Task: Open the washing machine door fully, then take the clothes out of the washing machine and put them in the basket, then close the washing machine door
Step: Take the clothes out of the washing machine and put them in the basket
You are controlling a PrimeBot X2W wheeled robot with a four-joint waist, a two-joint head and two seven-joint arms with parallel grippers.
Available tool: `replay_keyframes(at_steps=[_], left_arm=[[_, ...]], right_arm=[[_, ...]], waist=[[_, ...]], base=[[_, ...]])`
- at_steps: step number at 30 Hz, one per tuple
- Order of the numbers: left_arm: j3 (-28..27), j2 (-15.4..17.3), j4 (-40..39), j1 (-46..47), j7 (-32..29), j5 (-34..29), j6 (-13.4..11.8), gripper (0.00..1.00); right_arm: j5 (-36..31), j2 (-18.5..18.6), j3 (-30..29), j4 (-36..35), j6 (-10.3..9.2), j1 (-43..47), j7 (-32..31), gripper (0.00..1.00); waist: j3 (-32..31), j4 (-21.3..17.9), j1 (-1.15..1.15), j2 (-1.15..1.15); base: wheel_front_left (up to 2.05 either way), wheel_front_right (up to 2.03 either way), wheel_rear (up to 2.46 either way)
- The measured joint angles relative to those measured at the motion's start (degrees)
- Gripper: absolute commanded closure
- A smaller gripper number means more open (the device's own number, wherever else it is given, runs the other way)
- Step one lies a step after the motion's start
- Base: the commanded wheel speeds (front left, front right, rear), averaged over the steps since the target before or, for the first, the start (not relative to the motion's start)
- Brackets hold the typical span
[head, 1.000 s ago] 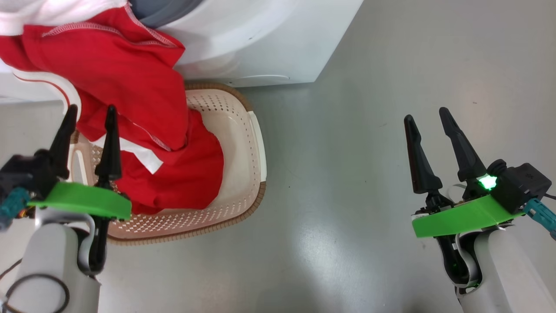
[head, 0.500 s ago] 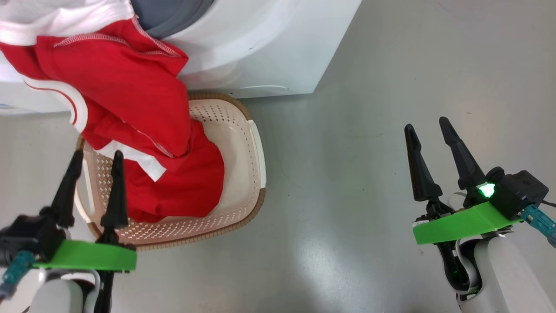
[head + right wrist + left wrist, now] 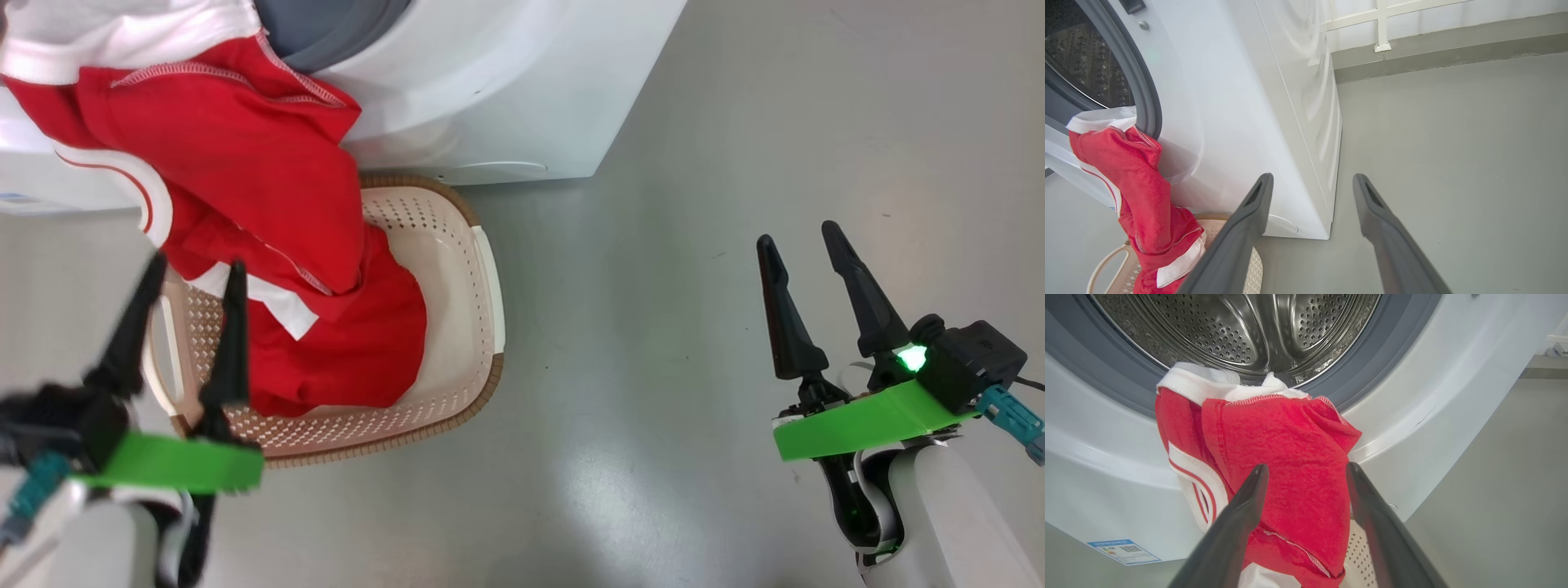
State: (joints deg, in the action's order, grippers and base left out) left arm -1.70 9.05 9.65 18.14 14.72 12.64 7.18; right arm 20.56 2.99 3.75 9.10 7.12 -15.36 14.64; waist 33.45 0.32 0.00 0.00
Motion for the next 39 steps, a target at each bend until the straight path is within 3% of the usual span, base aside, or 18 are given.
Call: replay_keyframes(at_steps=[8,16,29,39], left_arm=[[2.8,4.9,2.7,13.3,0.0,0.0,0.0,0.0],[9.4,8.7,19.0,28.6,0.0,4.9,0.0,0.0],[23.8,10.4,45.1,47.3,0.0,12.0,0.4,0.0],[33.1,12.2,53.5,54.7,0.0,17.0,0.4,0.0]], right_arm=[[0.0,0.0,0.0,0.0,0.0,-0.1,0.0,0.0],[0.0,0.0,0.6,0.1,0.0,-0.4,0.0,0.0],[0.1,0.0,0.9,0.0,0.0,-1.5,0.0,0.0],[0.5,0.0,2.5,-0.2,0.0,-1.8,0.0,0.0]], waist=[[1.2,0.2,0.0,0.0],[2.2,-1.0,0.0,0.0],[3.8,-2.7,0.0,0.0],[5.0,-4.0,0.0,0.0]], base=[[0.0,0.0,0.0],[0.0,0.0,0.0],[0.0,0.0,0.0],[0.0,0.0,0.0]])
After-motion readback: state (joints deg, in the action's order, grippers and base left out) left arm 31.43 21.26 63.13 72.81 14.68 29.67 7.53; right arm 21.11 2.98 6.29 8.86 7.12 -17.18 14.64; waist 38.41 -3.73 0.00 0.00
